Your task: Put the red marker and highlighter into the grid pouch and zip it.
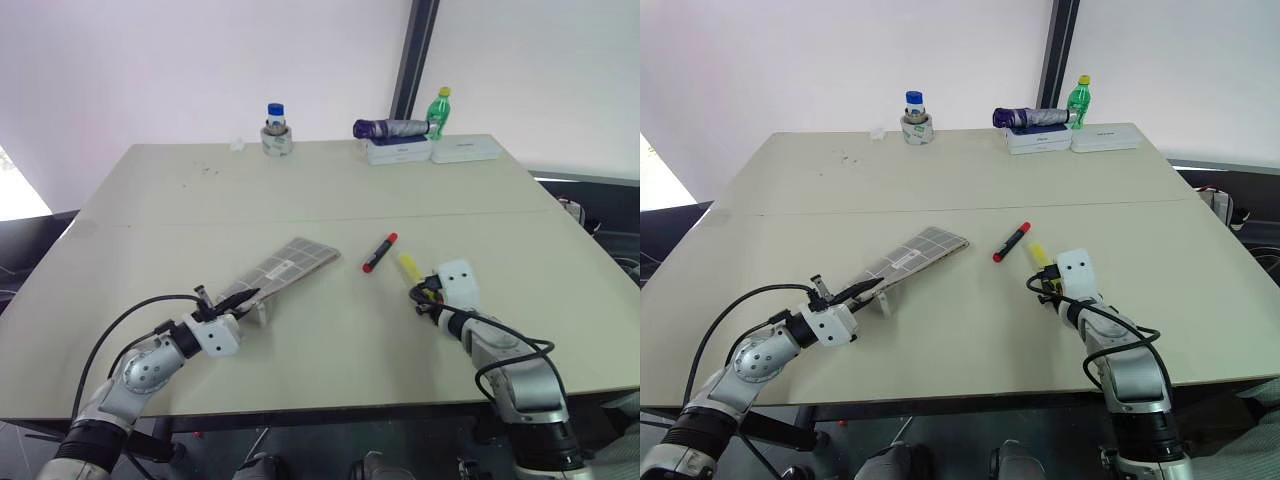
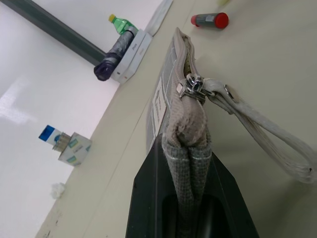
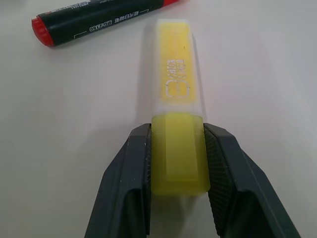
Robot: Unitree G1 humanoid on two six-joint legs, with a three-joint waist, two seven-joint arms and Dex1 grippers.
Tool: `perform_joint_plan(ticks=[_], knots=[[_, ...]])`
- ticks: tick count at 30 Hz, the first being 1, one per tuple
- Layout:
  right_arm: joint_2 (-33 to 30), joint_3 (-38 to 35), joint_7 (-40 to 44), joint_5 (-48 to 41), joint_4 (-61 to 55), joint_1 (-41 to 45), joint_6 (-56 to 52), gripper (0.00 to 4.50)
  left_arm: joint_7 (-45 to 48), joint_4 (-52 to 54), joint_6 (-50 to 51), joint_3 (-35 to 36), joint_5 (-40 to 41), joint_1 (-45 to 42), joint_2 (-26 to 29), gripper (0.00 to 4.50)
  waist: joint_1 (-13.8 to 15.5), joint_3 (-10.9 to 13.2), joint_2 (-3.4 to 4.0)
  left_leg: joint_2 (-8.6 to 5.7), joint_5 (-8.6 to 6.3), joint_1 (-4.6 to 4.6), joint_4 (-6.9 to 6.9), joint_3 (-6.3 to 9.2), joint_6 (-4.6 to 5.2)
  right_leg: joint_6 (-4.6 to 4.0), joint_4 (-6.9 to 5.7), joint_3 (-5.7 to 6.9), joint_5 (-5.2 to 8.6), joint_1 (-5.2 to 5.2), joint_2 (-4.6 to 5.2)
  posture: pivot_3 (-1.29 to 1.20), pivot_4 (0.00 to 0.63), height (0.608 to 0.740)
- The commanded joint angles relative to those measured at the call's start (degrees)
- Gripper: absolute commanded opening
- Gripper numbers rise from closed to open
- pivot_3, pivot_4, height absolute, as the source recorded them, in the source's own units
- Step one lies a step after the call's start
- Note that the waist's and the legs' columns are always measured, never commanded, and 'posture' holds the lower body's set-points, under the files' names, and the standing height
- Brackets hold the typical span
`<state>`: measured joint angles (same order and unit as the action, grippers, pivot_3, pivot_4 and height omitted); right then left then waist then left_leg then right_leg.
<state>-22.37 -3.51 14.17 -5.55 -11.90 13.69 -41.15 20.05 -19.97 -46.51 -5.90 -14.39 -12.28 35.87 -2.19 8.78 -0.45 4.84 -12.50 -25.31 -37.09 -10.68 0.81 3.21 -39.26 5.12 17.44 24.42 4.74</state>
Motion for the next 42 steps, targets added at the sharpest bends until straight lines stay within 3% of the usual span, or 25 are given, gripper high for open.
perform_joint_plan(ticks=[1,7,11,15,37,42], knots=[[-4.5,0.3,3.8,2.2,0.5,3.9,11.5,0.89,1.0,3.1,-0.1,1.9,4.1,-1.5,0.8,0.00,-0.1,0.0,0.00,0.00,0.00,0.00,0.00,-0.01,0.00,0.00,0.00,0.00,0.00,0.01,0.00,0.00,0.150,0.738],[-11.1,2.6,23.8,-4.1,2.1,8.2,27.6,0.89,6.5,1.8,-1.3,1.1,8.5,-3.3,3.6,0.00,-0.3,0.0,-0.01,0.02,0.00,0.02,0.04,-0.02,-0.01,0.01,0.00,0.01,0.00,0.02,-0.08,0.00,0.150,0.738],[-14.7,6.9,34.4,-7.1,-1.1,7.8,27.3,0.89,8.8,0.9,-1.7,1.2,10.4,-4.8,4.3,0.00,-0.1,0.0,-0.04,0.02,0.01,0.02,0.02,-0.04,0.00,0.06,0.03,0.01,0.03,-0.01,-0.05,0.00,0.150,0.738],[-13.6,8.0,33.7,-9.5,-4.8,7.7,19.5,0.89,8.9,1.7,-0.6,2.1,11.4,-5.3,3.3,0.00,0.2,0.1,-0.08,0.01,0.00,0.00,-0.05,-0.03,0.00,0.05,0.02,0.01,0.03,-0.02,-0.02,0.00,0.150,0.738],[-10.6,9.7,32.7,-8.6,-5.6,9.2,16.0,0.89,5.9,2.9,-0.1,2.0,5.9,-3.2,0.4,0.00,0.8,0.1,-0.08,0.01,-0.03,0.00,-0.08,-0.02,0.06,0.04,0.02,0.01,0.02,-0.03,-0.01,0.00,0.150,0.738],[-11.1,14.2,33.1,-3.7,-3.9,10.3,17.8,0.89,7.3,4.4,-1.4,0.3,5.8,-3.6,0.4,0.00,1.2,0.1,-0.08,0.01,-0.04,0.00,-0.09,-0.03,0.07,0.04,0.02,0.02,0.02,-0.02,-0.01,0.00,0.150,0.738]])
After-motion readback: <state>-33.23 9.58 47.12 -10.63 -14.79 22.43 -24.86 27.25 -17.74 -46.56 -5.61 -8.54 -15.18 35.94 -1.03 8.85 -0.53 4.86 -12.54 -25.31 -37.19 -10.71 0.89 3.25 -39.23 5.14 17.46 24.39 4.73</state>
